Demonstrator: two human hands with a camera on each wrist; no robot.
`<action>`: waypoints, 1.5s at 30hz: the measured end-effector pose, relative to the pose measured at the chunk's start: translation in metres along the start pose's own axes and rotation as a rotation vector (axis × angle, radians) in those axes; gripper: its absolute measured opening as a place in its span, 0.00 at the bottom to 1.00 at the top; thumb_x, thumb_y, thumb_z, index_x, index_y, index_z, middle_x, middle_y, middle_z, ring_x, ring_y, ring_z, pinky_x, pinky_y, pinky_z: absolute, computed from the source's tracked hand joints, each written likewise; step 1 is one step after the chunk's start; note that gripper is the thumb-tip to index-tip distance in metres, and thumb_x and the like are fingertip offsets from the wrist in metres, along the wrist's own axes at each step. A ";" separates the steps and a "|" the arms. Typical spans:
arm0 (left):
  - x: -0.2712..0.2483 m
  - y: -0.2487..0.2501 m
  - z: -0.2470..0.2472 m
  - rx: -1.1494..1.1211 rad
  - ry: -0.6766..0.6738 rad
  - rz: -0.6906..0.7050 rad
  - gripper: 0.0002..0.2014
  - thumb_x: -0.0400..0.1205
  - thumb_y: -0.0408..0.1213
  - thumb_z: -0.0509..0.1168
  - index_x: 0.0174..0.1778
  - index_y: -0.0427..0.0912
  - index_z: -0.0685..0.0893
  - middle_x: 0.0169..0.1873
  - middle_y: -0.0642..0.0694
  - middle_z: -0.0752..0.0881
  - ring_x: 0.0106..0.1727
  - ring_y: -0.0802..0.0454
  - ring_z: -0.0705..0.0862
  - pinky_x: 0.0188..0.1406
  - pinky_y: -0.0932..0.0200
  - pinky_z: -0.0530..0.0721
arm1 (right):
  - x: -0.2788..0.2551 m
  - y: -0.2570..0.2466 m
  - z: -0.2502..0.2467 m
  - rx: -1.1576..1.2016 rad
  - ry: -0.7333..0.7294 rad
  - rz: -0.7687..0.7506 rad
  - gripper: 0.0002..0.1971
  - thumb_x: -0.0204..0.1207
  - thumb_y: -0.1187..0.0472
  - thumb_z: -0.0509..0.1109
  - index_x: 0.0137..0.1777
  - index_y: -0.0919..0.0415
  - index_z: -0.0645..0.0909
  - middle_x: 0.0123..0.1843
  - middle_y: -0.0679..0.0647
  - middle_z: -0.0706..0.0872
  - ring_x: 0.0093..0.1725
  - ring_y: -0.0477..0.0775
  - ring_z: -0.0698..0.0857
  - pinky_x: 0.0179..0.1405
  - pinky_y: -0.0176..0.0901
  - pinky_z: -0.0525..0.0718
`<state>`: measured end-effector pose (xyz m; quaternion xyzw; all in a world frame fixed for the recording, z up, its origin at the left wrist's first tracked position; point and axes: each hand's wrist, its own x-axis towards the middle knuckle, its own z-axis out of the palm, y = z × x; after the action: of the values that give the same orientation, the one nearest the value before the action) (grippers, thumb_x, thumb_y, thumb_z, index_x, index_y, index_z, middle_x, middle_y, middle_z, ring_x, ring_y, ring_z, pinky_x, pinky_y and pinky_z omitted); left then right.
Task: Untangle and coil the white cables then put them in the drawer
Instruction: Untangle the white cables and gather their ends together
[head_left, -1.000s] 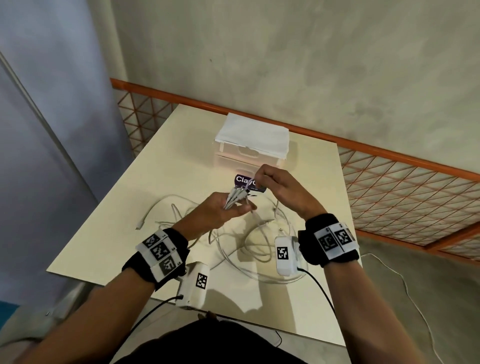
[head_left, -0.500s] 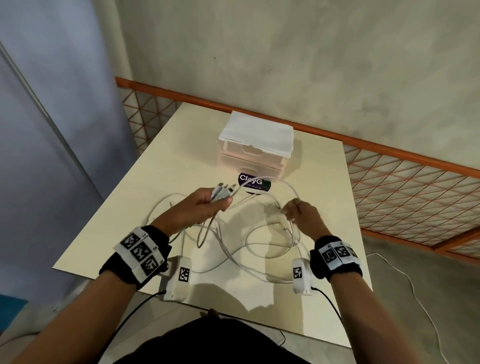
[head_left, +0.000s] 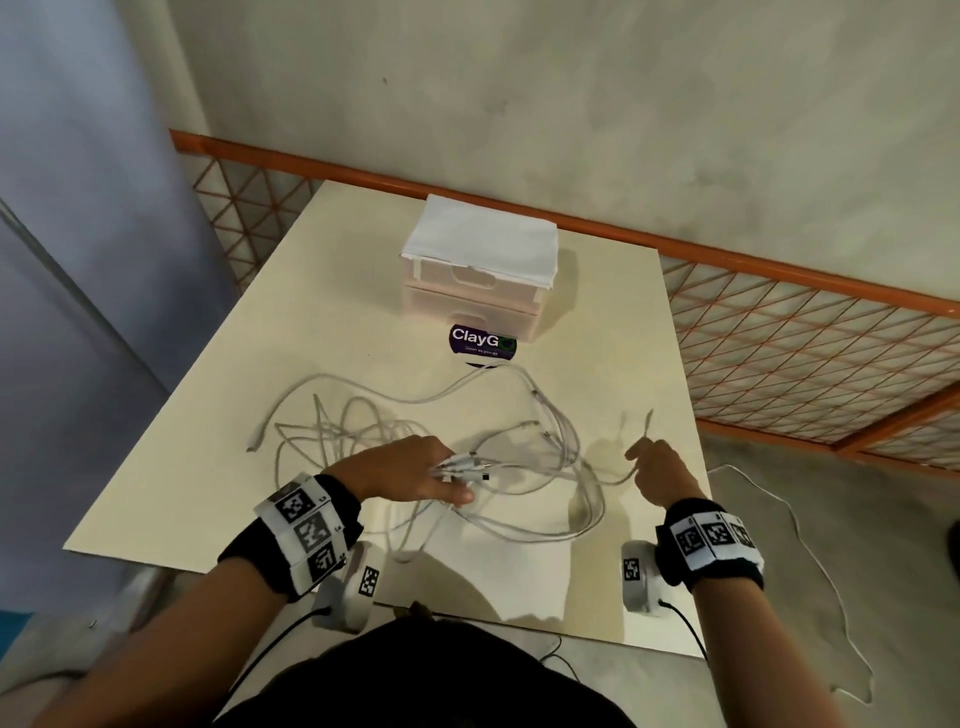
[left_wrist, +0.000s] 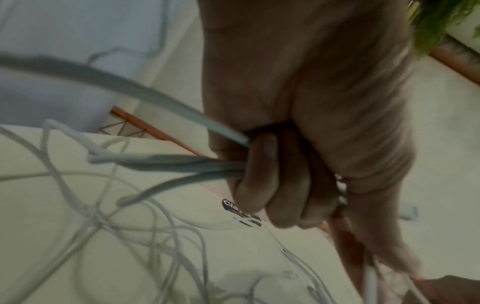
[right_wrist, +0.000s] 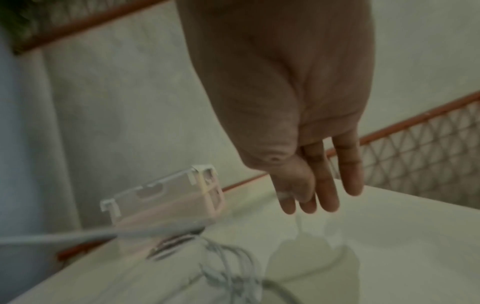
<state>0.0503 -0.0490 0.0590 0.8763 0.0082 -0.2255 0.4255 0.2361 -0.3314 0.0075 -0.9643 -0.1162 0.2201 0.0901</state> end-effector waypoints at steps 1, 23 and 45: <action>0.004 0.000 0.004 -0.001 -0.001 -0.021 0.22 0.77 0.45 0.72 0.20 0.50 0.72 0.15 0.53 0.73 0.18 0.65 0.73 0.25 0.69 0.64 | 0.000 0.006 0.006 -0.023 -0.052 0.027 0.17 0.78 0.72 0.57 0.64 0.62 0.78 0.68 0.66 0.75 0.69 0.66 0.75 0.68 0.55 0.75; -0.044 -0.021 -0.024 -0.793 0.291 -0.166 0.19 0.87 0.51 0.49 0.50 0.39 0.76 0.27 0.50 0.64 0.24 0.58 0.60 0.22 0.66 0.61 | 0.027 -0.170 0.085 0.348 -0.127 -0.225 0.11 0.72 0.66 0.71 0.53 0.67 0.76 0.52 0.66 0.85 0.55 0.65 0.84 0.45 0.45 0.76; 0.026 0.014 -0.044 -0.945 0.700 -0.010 0.11 0.87 0.41 0.56 0.41 0.42 0.77 0.28 0.47 0.70 0.26 0.55 0.70 0.29 0.63 0.73 | -0.049 -0.201 -0.009 0.979 -0.328 -0.707 0.11 0.77 0.78 0.63 0.52 0.63 0.73 0.37 0.53 0.78 0.38 0.49 0.83 0.43 0.39 0.88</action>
<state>0.0935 -0.0300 0.0828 0.6139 0.2520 0.1032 0.7410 0.1598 -0.1532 0.0805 -0.6682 -0.3262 0.3498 0.5698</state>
